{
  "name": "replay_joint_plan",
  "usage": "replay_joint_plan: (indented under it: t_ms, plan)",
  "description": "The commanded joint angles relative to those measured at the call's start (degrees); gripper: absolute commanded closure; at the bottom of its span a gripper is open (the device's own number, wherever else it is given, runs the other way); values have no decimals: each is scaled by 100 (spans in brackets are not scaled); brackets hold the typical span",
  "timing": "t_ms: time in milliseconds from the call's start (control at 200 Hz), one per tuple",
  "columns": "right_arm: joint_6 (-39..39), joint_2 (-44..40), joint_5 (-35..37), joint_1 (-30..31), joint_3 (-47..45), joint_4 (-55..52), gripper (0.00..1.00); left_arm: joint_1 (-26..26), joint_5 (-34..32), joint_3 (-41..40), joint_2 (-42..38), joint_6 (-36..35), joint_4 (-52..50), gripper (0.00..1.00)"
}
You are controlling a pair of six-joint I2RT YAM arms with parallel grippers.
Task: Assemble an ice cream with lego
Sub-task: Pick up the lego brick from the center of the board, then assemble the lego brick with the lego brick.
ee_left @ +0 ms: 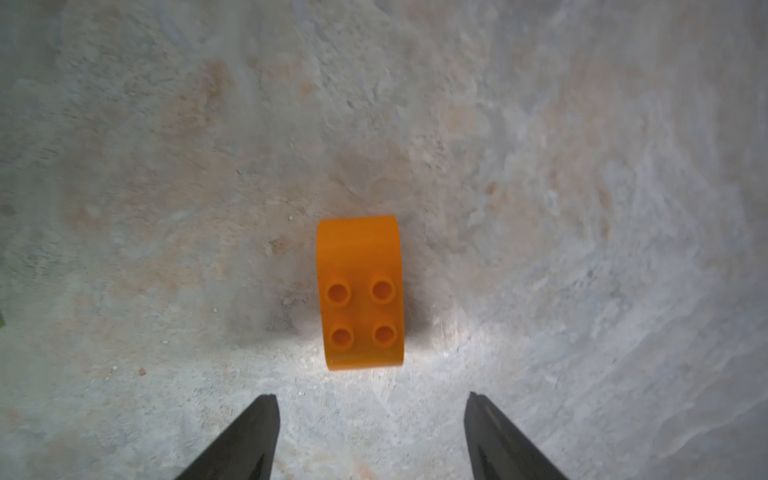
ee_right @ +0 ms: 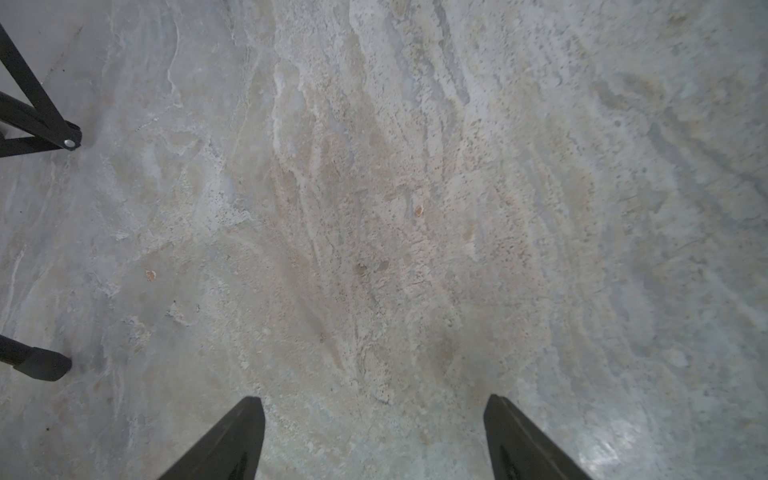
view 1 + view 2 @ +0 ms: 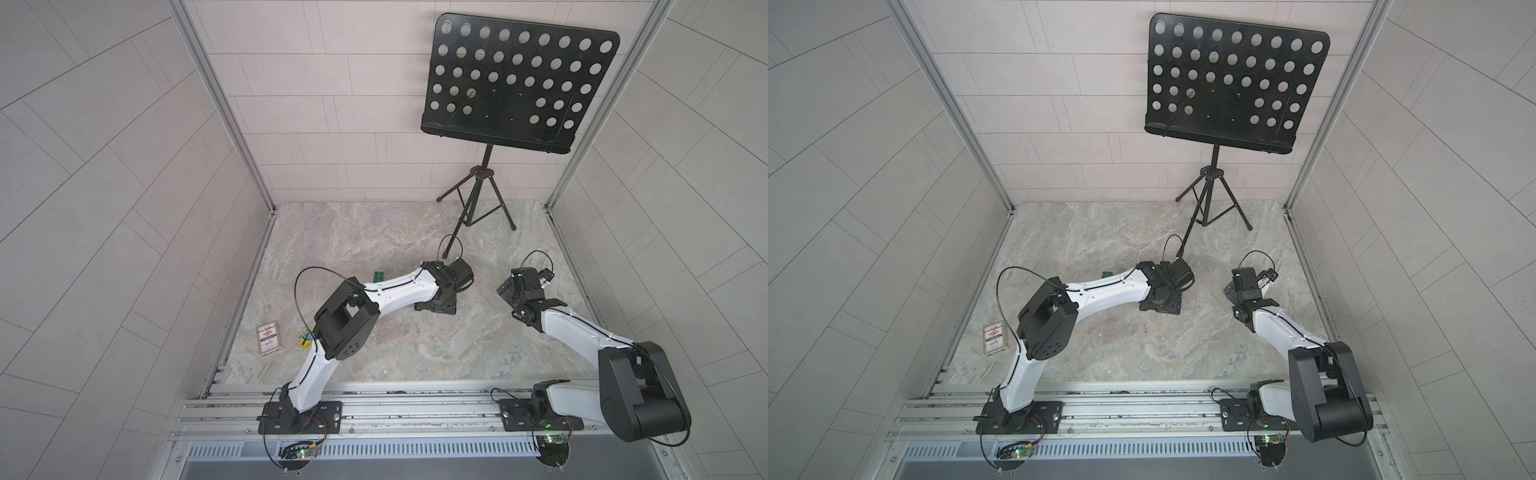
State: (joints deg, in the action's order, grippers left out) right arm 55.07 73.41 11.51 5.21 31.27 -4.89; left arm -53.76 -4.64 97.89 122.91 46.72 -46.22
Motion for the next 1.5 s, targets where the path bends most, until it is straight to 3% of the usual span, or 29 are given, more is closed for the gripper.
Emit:
replay_joint_plan:
  t_ms: [0,525,811,971,1156,1276,1496]
  plan:
    - [-31,76,20,-28,95,-66,12,67,-217,247,129,102,-79,26]
    - [-100,427,-130,-36,279,-111,12,198,-85,611,664,66,-218,55]
    - [-244,533,-421,-35,332,39,19,242,-100,736,490,-152,-387,88]
    - [-507,741,-1233,51,406,551,29,396,61,980,-171,-934,-855,92]
    - [-1015,1214,-2358,735,812,1418,31,1240,835,907,-1211,-1859,-1869,92]
    - [-1237,1809,-3515,1273,1193,2037,32,1732,764,646,-1735,-2232,-2469,94]
    - [-1360,3034,-5011,2051,2057,2404,37,2213,419,-201,-2165,-2179,-2286,94]
